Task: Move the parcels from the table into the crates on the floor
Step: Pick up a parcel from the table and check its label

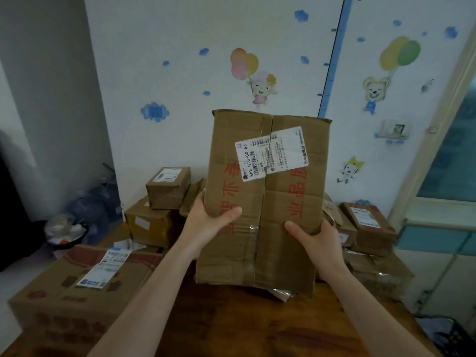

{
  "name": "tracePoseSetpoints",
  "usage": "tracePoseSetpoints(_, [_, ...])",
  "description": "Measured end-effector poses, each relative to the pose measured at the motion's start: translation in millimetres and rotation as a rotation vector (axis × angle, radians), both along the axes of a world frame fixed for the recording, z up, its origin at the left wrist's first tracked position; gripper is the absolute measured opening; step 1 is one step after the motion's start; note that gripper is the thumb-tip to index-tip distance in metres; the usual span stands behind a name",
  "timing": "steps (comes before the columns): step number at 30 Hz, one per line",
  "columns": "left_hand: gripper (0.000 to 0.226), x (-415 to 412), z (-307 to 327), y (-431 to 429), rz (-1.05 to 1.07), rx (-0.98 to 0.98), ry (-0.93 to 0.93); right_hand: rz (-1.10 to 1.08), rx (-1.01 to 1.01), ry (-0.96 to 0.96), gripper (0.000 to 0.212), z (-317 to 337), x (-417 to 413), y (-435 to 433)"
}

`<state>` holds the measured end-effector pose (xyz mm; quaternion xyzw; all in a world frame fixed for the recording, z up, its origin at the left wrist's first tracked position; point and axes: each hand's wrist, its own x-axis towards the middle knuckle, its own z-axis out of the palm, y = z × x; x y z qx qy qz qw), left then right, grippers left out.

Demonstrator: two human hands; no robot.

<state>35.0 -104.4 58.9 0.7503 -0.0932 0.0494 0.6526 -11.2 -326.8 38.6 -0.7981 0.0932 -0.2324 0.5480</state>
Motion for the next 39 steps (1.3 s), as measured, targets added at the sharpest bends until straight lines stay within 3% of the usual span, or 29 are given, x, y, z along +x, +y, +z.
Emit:
tracePoseSetpoints(4, [0.054,5,-12,-3,0.113,0.003,-0.038,0.073,0.086,0.017,0.047,9,1,-7])
tracePoseSetpoints(9, [0.057,-4,-14,-10,0.099,0.109,-0.146,0.074,0.182,-0.087,0.04,32,9,-16])
tracePoseSetpoints(13, [0.069,1,10,-8,0.013,-0.076,-0.045,0.039,0.1,-0.144,0.035,24,3,-9])
tracePoseSetpoints(16, [0.045,3,15,-4,0.051,-0.11,-0.102,0.038,0.028,-0.151,0.038,21,-1,-6])
tracePoseSetpoints(19, [0.034,2,8,-1,0.084,-0.069,-0.149,0.088,0.053,-0.085,0.06,30,1,-8])
tracePoseSetpoints(21, [0.041,0,4,-3,0.108,-0.049,-0.178,0.086,0.068,-0.106,0.062,35,3,-11])
tracePoseSetpoints(24, [0.052,-3,9,-2,0.1,0.051,-0.232,0.049,0.039,-0.152,0.045,33,2,-11])
tracePoseSetpoints(28, [0.049,-2,29,3,0.009,0.057,-0.247,0.056,-0.003,-0.157,0.031,23,-4,-9])
tracePoseSetpoints(31, [0.064,-1,30,4,0.112,0.082,-0.276,0.093,0.008,-0.124,0.037,26,-5,-7])
tracePoseSetpoints(35, [0.056,-7,22,1,0.167,0.123,-0.358,0.071,0.063,-0.198,0.047,40,-4,-5])
tracePoseSetpoints(37, [0.05,-8,26,1,0.124,0.136,-0.316,0.046,0.055,-0.227,0.044,41,-5,-5])
tracePoseSetpoints(39, [0.043,-11,36,2,-0.005,-0.016,-0.168,0.029,0.012,-0.231,0.043,37,-7,-6])
